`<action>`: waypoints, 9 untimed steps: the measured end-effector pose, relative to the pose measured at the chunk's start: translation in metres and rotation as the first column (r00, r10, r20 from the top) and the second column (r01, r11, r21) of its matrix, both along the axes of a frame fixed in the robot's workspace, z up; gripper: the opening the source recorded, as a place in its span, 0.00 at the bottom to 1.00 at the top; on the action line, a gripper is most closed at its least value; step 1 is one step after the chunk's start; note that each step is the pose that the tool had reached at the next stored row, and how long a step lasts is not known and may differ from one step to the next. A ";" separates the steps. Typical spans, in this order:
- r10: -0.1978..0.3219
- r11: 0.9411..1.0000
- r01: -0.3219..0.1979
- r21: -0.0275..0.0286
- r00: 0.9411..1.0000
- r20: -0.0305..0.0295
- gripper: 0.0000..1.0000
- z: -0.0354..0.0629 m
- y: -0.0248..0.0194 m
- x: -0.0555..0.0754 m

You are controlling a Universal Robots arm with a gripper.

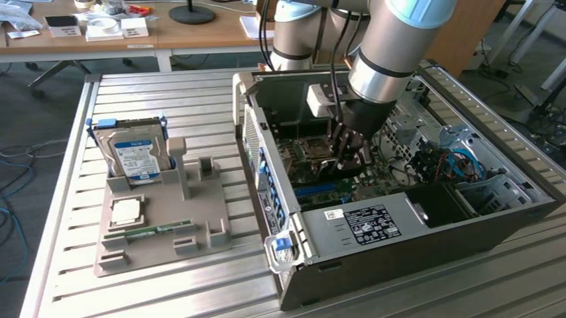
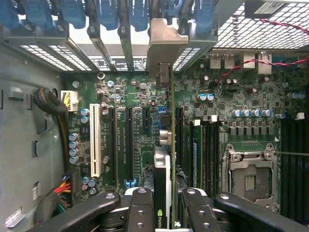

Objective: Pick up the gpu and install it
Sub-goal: 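Insert the gpu into the slot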

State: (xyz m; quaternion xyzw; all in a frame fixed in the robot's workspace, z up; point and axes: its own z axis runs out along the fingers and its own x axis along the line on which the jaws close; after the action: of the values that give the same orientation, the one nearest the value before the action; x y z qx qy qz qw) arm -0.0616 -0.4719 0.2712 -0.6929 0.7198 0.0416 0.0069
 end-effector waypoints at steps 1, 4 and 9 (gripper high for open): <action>0.000 1.000 0.000 0.000 1.000 0.000 0.27 0.0000 0.0000 0.000; 0.000 1.000 0.000 0.000 1.000 0.000 0.27 -0.0002 0.0000 0.000; 0.000 1.000 0.000 0.000 1.000 0.001 0.27 -0.0018 0.0000 0.000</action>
State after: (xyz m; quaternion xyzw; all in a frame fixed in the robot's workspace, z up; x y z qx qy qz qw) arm -0.0615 -0.4719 0.2694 -0.6930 0.7197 0.0413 0.0070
